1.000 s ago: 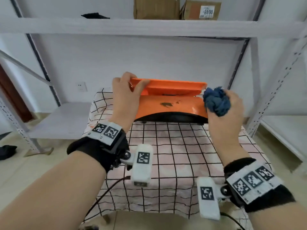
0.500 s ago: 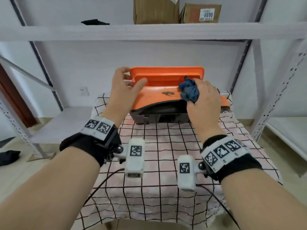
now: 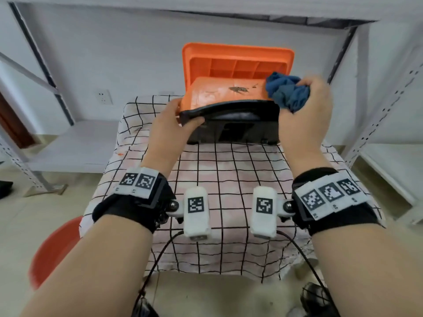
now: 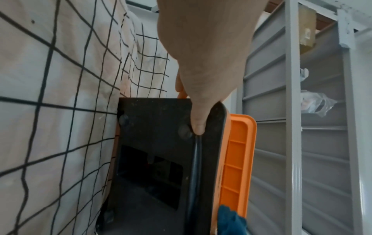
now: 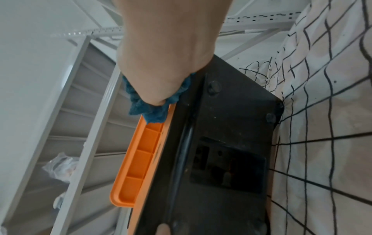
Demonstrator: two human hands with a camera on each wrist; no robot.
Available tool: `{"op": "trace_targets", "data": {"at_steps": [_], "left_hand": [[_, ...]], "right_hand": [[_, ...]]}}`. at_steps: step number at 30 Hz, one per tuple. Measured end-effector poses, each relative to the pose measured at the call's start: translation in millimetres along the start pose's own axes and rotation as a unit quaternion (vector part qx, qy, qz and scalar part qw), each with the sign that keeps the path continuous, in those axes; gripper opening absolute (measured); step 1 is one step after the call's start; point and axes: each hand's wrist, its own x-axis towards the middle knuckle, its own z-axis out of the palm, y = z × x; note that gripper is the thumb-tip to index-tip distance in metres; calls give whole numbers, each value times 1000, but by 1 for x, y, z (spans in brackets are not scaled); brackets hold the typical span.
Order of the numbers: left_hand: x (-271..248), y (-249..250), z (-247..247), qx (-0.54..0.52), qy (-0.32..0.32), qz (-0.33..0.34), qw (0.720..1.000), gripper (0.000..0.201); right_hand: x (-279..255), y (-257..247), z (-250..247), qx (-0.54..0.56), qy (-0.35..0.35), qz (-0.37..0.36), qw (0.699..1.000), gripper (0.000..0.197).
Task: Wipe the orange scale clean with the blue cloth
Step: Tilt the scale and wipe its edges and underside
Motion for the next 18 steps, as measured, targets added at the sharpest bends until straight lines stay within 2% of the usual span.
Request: {"op": "trace_targets", "data": {"at_steps": [3, 8, 12, 15, 18], "left_hand": [[-2, 2, 1, -17, -4, 16, 1000, 57], [-4, 5, 3, -8, 20, 39, 999, 53], [-3, 8, 6, 29, 48, 45, 997, 57], [1, 8, 7, 35, 52, 47, 997, 56], [4, 7, 4, 25, 47, 48, 997, 53]], "right_hand": [[-8, 7, -3, -38, 14, 18, 999, 37], [-12, 7, 4, -61, -21, 16, 998, 42], [-19, -10, 16, -50, -104, -1, 993, 49], [-21, -36, 29, -5, -158, -14, 987, 49], [-23, -55, 42, -19, -210, -38, 977, 51]]}}
